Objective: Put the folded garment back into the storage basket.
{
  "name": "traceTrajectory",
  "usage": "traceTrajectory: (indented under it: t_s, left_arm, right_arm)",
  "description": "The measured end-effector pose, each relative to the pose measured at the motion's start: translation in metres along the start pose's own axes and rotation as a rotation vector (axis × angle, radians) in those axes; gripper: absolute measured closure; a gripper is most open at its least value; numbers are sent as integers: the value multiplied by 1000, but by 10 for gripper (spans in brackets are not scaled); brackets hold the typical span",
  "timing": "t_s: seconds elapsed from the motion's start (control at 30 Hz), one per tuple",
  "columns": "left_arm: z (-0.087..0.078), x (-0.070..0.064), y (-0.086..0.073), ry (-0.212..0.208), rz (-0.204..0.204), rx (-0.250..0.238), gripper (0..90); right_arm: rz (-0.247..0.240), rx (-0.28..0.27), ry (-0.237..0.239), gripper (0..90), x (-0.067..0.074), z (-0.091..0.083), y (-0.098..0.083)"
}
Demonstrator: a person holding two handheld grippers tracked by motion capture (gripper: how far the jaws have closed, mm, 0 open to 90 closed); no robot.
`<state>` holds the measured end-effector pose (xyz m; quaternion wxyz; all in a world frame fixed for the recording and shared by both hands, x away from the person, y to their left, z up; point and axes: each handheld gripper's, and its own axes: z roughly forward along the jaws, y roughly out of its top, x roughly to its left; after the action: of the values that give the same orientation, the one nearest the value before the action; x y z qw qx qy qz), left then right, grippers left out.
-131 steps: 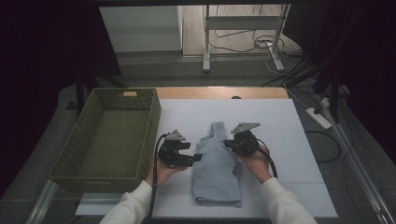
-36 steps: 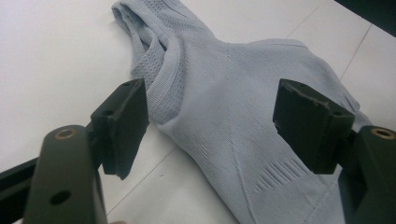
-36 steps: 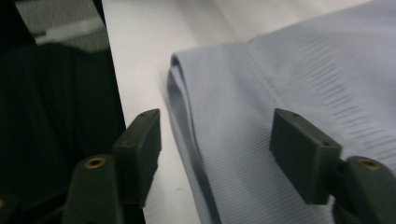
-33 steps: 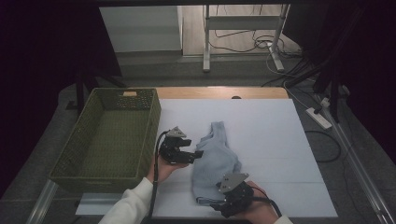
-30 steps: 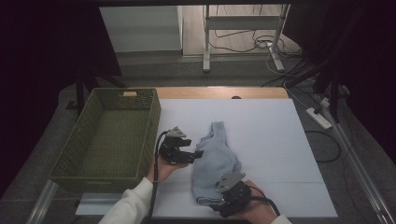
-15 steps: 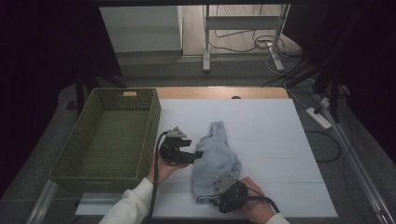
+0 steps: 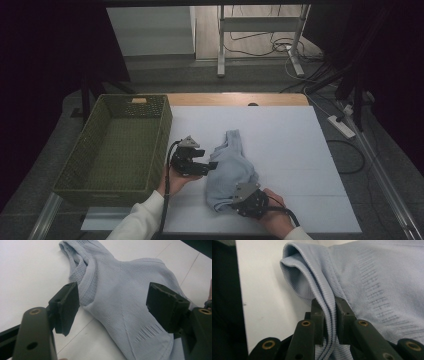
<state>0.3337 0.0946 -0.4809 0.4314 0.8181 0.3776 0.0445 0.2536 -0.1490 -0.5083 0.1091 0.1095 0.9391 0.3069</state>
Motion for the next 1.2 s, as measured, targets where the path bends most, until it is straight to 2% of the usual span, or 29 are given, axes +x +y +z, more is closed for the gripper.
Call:
traceTrajectory:
  t_s: [0.07,0.17,0.27,0.4,0.57,0.8,1.1,1.2]
  left_arm:
    - [0,1,0,-5,-8,-1,269]
    - [0,4,-1,-32,-40,-17,270]
    - [1,5,-2,-26,-39,-13,271]
    - [2,5,-2,-24,-39,-8,270]
    - [4,7,-3,-19,-48,-6,270]
    - [10,5,-1,-10,-43,2,269]
    - [25,7,13,-2,-47,5,266]
    - [34,10,18,11,-48,24,266]
  right_arm:
    - [22,-27,21,787,-1,-4,0]
    - [58,-77,71,788,-1,-11,0]
    - [69,-111,108,788,2,-17,0]
    - [55,-116,128,788,9,-20,-1]
    - [65,-124,155,788,14,-22,-1]
    - [48,-112,168,787,21,-22,-1]
    - [50,-114,171,787,21,-22,-1]
    - [50,-115,175,787,21,-22,-1]
